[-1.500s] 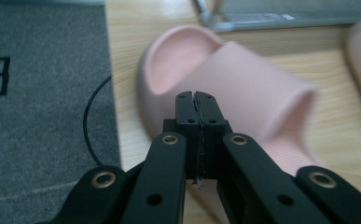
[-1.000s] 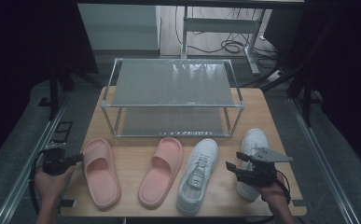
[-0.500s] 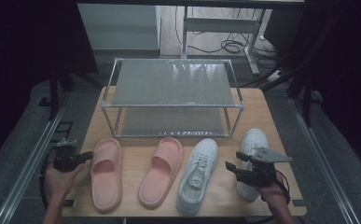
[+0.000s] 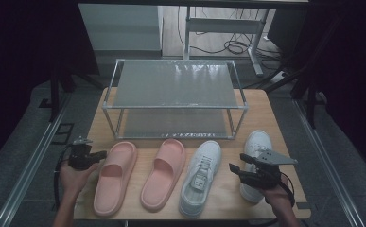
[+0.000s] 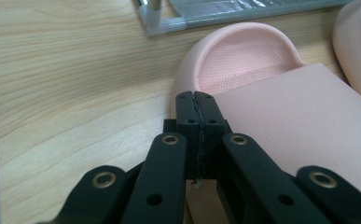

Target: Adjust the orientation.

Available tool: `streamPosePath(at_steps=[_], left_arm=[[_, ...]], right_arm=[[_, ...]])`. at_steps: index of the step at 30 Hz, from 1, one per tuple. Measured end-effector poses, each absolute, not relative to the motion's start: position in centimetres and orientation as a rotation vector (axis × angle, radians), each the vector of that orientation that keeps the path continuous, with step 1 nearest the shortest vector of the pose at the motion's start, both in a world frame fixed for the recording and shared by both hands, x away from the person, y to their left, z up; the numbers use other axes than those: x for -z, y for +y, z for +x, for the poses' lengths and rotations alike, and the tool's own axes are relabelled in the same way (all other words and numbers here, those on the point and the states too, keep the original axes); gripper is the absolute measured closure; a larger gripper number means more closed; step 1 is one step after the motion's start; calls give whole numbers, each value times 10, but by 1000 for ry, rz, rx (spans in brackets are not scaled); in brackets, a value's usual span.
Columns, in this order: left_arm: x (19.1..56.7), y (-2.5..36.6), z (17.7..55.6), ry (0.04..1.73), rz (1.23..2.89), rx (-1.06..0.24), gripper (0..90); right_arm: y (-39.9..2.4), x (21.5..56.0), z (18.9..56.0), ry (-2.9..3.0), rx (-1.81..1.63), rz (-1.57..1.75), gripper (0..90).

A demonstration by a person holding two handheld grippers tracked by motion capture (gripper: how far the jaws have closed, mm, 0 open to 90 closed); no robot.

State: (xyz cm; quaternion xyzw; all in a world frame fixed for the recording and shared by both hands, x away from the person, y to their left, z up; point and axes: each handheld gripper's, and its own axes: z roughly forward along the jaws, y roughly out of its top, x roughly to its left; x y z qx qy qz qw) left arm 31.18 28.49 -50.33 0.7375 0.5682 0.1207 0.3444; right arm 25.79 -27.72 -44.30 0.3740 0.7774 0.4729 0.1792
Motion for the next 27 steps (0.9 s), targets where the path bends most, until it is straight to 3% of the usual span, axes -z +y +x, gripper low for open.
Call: streamPosePath(at_steps=[14,20,27], left_arm=[[502,270,320,1439,1927,-307,898],[489,279,308,1429,1868,-367,881],[461,278,280,1343,1865,-481,714]], right_arm=[[-276,445,259,2207,-1336,1054,405],[-277,444,261,2199,-1350,1065,405],[-275,443,264,2201,-1345,1053,405]])
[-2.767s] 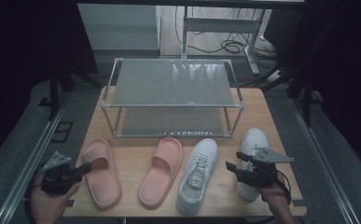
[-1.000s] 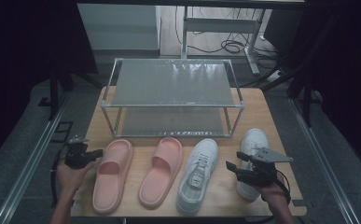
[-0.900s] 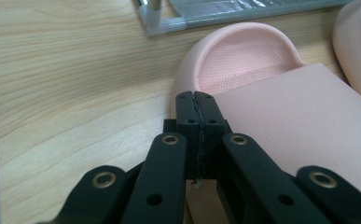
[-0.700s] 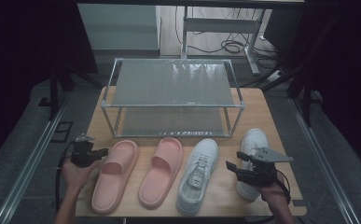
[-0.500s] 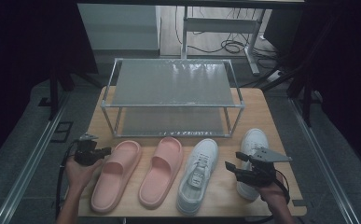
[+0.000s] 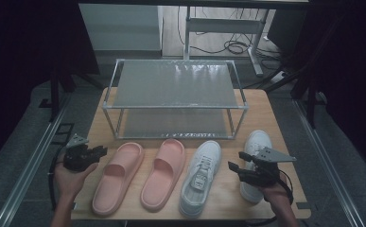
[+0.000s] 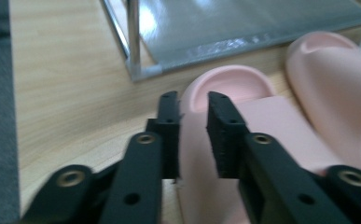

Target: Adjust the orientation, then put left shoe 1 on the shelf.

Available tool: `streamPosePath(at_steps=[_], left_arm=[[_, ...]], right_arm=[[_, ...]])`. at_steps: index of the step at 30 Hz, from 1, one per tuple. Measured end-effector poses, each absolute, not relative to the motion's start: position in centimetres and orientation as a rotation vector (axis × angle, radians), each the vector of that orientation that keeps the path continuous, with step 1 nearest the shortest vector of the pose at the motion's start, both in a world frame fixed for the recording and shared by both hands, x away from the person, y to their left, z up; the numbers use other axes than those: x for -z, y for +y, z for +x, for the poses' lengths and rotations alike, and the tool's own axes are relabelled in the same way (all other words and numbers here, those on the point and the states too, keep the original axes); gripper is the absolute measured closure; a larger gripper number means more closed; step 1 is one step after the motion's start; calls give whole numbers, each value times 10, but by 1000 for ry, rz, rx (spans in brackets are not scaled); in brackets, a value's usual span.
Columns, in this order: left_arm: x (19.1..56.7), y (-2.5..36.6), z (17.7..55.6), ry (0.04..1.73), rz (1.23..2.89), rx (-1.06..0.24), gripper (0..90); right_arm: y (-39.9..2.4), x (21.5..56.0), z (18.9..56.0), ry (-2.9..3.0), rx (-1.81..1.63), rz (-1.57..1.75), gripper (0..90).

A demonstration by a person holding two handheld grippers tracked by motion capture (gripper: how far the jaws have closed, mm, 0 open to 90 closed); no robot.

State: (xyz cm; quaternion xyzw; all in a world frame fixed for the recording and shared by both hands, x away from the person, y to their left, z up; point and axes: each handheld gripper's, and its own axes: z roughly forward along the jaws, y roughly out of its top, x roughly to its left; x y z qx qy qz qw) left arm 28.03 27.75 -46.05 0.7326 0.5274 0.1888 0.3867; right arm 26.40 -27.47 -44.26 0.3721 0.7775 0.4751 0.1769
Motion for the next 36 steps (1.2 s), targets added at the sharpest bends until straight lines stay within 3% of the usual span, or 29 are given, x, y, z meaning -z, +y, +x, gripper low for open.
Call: streamPosePath(at_steps=[7,16,28,36], left_arm=[[452,272,250,1321,1863,-512,534],[450,263,221,1330,1857,-493,476],[459,236,200,1329,1849,-459,486],[476,213,202,1323,1941,-391,515]], right_arm=[[-267,440,262,2215,-1346,1020,405],[-264,442,258,2228,-1348,1006,405],[-260,439,253,2228,-1330,978,404],[-261,440,252,2227,-1329,987,404]])
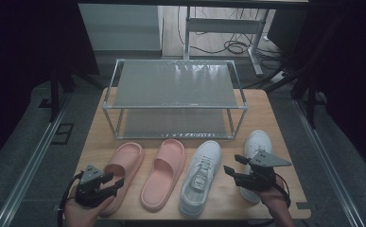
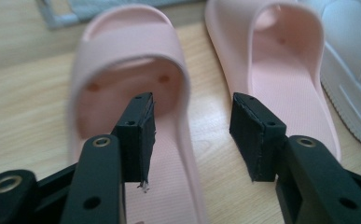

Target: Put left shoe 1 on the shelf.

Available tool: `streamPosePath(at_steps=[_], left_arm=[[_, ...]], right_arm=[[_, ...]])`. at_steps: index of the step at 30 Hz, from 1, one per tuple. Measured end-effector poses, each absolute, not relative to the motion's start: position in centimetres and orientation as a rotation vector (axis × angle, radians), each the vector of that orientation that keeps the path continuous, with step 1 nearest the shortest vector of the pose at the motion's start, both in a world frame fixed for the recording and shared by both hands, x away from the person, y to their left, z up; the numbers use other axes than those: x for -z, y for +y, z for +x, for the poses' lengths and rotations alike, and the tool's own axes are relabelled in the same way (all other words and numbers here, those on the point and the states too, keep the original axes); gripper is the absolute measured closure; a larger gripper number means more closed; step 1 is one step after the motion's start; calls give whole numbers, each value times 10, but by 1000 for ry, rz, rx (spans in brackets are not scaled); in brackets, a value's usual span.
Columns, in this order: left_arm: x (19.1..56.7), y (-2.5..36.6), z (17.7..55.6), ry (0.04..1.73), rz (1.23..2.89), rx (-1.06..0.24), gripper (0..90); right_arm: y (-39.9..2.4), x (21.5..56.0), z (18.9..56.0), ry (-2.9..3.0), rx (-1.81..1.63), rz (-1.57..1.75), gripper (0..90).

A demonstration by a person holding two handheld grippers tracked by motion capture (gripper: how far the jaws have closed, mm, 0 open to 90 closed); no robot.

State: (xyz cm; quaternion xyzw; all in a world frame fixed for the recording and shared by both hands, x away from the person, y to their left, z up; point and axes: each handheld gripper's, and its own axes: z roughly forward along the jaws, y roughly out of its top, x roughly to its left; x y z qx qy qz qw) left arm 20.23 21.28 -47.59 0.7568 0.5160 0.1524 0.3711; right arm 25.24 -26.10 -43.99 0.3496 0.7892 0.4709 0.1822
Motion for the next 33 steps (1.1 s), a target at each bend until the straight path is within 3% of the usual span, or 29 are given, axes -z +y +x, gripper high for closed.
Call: streamPosePath(at_steps=[11,18,23,33], left_arm=[[494,195,228,1344,2005,-358,576],[498,188,238,1352,1983,-401,675],[500,189,240,1359,1988,-429,820],[500,190,239,1357,1978,-456,854]], right_arm=[[-263,440,254,2226,-1330,992,404],[-262,440,253,2229,-1334,987,403],[-263,440,253,2228,-1331,988,403],[-261,439,252,2229,-1331,983,403]])
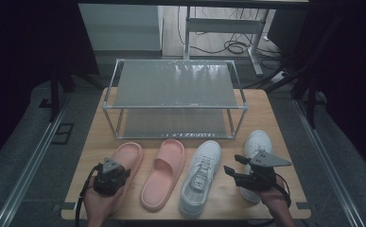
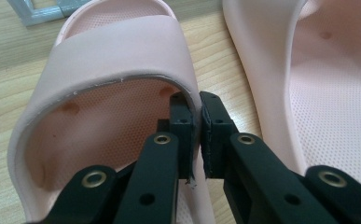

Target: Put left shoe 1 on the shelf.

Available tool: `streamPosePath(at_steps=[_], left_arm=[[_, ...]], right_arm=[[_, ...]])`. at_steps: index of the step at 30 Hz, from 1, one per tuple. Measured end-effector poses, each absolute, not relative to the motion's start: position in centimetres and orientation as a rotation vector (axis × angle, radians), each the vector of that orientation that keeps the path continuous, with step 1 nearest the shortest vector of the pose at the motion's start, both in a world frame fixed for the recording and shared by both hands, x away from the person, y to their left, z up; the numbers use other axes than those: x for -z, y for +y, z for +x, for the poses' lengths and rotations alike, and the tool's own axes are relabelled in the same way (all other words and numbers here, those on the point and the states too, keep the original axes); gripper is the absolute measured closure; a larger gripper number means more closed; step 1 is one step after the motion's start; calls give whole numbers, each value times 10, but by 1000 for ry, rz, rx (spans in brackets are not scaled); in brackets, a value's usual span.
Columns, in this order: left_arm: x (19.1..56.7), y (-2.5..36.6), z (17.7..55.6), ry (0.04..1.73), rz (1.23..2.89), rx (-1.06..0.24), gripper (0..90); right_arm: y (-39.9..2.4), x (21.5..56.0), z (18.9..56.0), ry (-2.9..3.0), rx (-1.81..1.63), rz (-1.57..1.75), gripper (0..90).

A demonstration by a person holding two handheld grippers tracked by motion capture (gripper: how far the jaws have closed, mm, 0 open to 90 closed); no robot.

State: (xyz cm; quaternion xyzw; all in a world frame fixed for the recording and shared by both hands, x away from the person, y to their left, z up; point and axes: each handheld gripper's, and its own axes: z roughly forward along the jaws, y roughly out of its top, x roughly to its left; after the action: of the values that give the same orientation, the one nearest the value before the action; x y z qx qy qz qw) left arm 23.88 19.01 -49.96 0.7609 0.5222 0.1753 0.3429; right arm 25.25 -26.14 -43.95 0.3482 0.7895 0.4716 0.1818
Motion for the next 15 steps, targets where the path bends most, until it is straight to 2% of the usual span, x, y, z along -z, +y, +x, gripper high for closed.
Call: streamPosePath(at_steps=[15], left_arm=[[475,193,243,1309,1967,-470,856]], right_arm=[[-264,438,252,2224,-1332,983,403]])
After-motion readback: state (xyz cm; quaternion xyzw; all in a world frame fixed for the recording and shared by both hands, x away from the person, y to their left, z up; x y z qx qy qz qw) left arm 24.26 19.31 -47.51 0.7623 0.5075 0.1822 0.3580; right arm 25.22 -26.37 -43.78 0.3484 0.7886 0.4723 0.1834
